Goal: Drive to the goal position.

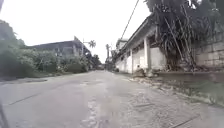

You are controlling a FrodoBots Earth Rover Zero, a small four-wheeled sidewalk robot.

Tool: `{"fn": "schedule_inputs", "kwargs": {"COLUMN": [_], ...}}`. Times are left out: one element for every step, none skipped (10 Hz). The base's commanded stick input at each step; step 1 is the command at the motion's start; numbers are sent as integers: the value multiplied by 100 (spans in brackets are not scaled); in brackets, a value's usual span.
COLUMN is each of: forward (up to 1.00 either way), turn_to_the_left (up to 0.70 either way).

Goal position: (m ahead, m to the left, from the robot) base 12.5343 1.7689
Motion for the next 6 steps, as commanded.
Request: {"fn": "schedule_inputs", "kwargs": {"forward": [85, 85, 85, 85, 85, 85], "turn_to_the_left": [0, 0, 0, 0, 0, 0]}}
